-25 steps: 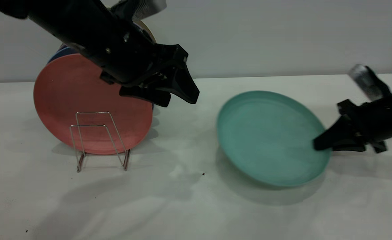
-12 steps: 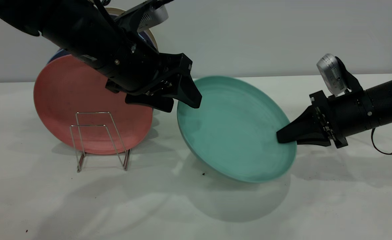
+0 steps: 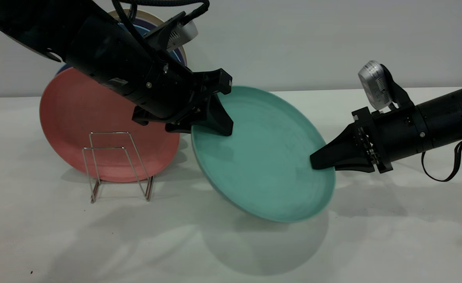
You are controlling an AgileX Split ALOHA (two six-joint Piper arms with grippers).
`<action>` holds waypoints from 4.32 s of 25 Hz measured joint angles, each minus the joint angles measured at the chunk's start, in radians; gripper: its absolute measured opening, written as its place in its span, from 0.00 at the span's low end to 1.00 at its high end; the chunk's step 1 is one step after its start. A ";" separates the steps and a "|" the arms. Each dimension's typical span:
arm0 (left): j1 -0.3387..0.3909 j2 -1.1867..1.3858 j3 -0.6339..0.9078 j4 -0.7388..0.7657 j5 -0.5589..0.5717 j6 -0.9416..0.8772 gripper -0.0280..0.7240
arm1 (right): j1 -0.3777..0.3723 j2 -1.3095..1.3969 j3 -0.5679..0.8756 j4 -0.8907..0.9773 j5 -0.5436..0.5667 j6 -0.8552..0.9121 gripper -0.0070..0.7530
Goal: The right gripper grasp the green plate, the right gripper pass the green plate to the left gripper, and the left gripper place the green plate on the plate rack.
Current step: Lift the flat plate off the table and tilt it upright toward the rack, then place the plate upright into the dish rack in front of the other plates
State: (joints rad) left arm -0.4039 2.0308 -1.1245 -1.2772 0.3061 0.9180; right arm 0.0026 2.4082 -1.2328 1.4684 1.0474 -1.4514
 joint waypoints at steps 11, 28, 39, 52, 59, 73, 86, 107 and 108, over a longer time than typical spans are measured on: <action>0.012 -0.028 -0.001 -0.001 0.022 0.124 0.18 | -0.026 -0.145 0.001 0.032 -0.006 -0.001 0.58; 0.308 -0.361 -0.001 0.060 0.236 0.861 0.18 | -0.202 -0.901 0.015 -0.461 0.141 0.506 0.66; 0.477 -0.409 -0.095 0.412 0.386 1.006 0.18 | -0.198 -1.370 0.365 -0.663 0.165 0.695 0.64; 0.478 -0.408 -0.124 0.520 0.410 1.183 0.18 | -0.198 -1.886 0.636 -1.002 0.169 0.993 0.64; 0.469 -0.367 -0.125 0.569 0.394 1.183 0.18 | -0.198 -2.078 0.636 -1.137 0.178 1.090 0.64; 0.392 -0.332 -0.126 0.620 0.343 1.184 0.18 | -0.198 -2.156 0.636 -1.224 0.175 1.137 0.64; 0.392 -0.289 -0.126 0.616 0.327 1.184 0.18 | -0.198 -2.156 0.636 -1.224 0.168 1.139 0.64; 0.392 -0.240 -0.126 0.612 0.338 1.156 0.41 | -0.198 -2.158 0.636 -1.224 0.168 1.143 0.64; 0.392 -0.240 -0.126 0.614 0.341 1.154 0.44 | -0.198 -2.158 0.636 -1.224 0.168 1.143 0.64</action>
State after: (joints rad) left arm -0.0115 1.7912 -1.2503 -0.6637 0.6472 2.0715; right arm -0.1957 0.2505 -0.5965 0.2442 1.2157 -0.3087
